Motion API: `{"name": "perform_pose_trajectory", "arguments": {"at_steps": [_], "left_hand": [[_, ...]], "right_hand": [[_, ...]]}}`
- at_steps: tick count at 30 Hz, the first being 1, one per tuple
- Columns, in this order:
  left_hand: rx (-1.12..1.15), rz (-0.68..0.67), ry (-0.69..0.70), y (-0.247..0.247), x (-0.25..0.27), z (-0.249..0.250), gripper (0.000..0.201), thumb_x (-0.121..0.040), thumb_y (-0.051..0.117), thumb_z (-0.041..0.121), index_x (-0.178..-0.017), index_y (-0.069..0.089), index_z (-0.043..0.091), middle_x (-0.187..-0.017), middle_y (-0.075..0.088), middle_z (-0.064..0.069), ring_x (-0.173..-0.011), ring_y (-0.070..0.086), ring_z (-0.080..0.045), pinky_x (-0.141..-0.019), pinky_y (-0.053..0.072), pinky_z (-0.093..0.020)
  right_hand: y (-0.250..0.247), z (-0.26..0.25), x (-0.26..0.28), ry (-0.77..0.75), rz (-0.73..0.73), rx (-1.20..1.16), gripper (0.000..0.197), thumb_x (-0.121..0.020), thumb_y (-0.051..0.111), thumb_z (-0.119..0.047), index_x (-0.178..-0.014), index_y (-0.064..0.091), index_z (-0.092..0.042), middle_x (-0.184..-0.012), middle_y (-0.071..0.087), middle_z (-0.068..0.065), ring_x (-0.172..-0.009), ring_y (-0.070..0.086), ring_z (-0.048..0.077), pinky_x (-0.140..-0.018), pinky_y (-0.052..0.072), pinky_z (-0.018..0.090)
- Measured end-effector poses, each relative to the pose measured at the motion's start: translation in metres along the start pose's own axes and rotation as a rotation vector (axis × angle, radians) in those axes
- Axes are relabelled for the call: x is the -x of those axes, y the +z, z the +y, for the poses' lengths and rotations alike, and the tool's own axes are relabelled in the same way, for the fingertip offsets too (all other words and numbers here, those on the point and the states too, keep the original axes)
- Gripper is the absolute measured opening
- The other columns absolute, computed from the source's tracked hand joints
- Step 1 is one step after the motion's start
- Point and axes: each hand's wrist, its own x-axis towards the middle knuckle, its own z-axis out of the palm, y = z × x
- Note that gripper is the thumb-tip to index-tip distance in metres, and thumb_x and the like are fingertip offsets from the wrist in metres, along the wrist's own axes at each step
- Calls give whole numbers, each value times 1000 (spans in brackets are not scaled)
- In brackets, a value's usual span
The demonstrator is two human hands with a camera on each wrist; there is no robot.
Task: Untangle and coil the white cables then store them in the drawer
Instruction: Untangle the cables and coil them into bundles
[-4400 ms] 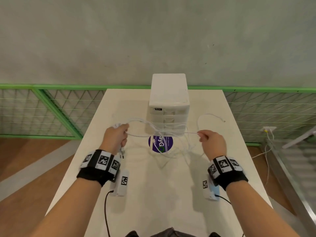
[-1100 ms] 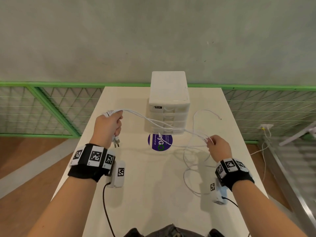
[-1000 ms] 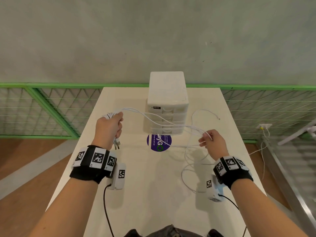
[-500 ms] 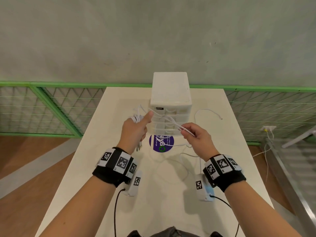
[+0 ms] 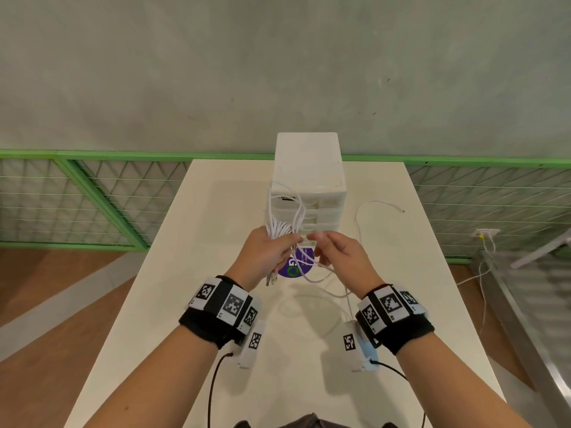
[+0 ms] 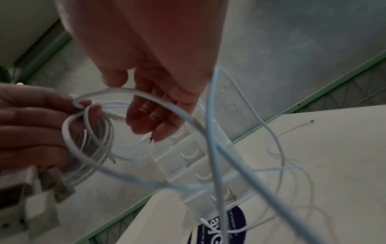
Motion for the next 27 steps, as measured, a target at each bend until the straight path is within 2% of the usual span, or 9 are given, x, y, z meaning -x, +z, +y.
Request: {"name": "perform_pose_trajectory", "arguments": {"at_steps": [4,7,11,13,15,18,23,25,27], "left_hand": [[-63,-32,1,6,6,-3,26,-87,59,10,-64,48,8,-40,39,2,-34,32,-14,-39,28,-19],[-125,22,31,11,11,-2,24,-87,59,8,-65,51,11,-47,49,1,-36,46,-8,-37,36,-17],[-230,117,183,11,13,-9,27,-84,67,19,-78,63,-6,-74,66,-22,-64,59,-18,-62,52,-39],[-271,148,223,10,9,-15,33,-82,70,23,-78,63,-9,-77,66,-26,-64,57,-16,-60,49,-38],[-317,137,241,9,7,-16,33,-84,68,22,-72,60,-8,-70,64,-23,-59,53,-11,-55,43,-27],[-316,131,241,9,5,-16,28,-87,64,17,-68,59,-3,-60,56,-6,-52,48,-4,-49,37,-14],[-348,116,117,-6,-1,-29,31,-88,61,16,-62,50,2,-54,42,-7,-38,36,-4,-41,29,-14],[-331,147,55,-17,-1,-37,36,-88,60,16,-57,47,3,-49,41,-3,-33,37,-3,-39,29,-14],[-276,184,8,-26,-1,-41,36,-86,60,21,-58,51,2,-45,40,-2,-35,36,-10,-43,30,-23]], "right_hand": [[7,-13,-5,-14,-12,-24,22,-93,52,-25,-86,66,-8,-66,58,2,-52,52,2,-55,44,11],[12,-16,-7,6,24,-53,22,-89,60,-21,-81,66,-1,-62,60,3,-51,55,3,-54,45,13],[11,-14,-9,62,49,-17,20,-86,62,-19,-70,68,-8,-60,66,3,-57,62,14,-59,52,26],[12,-13,-9,69,37,-8,21,-88,60,-17,-69,66,-8,-65,67,9,-62,64,20,-63,54,32],[12,-13,-8,71,44,8,24,-90,57,-17,-67,61,-10,-67,67,11,-66,66,24,-66,55,34],[12,-16,-7,107,83,-86,24,-94,49,-15,-71,54,-9,-67,67,11,-62,66,24,-63,54,31],[-15,-27,-13,97,282,-408,23,-100,31,-16,-80,43,-14,-60,70,6,-52,66,17,-50,53,24],[-34,-28,-17,120,373,-415,22,-100,30,-16,-83,44,-15,-55,68,3,-49,64,18,-50,55,26],[-48,-23,-20,167,424,-314,21,-97,30,-12,-86,49,-14,-49,61,2,-43,57,16,-50,55,29]]}}
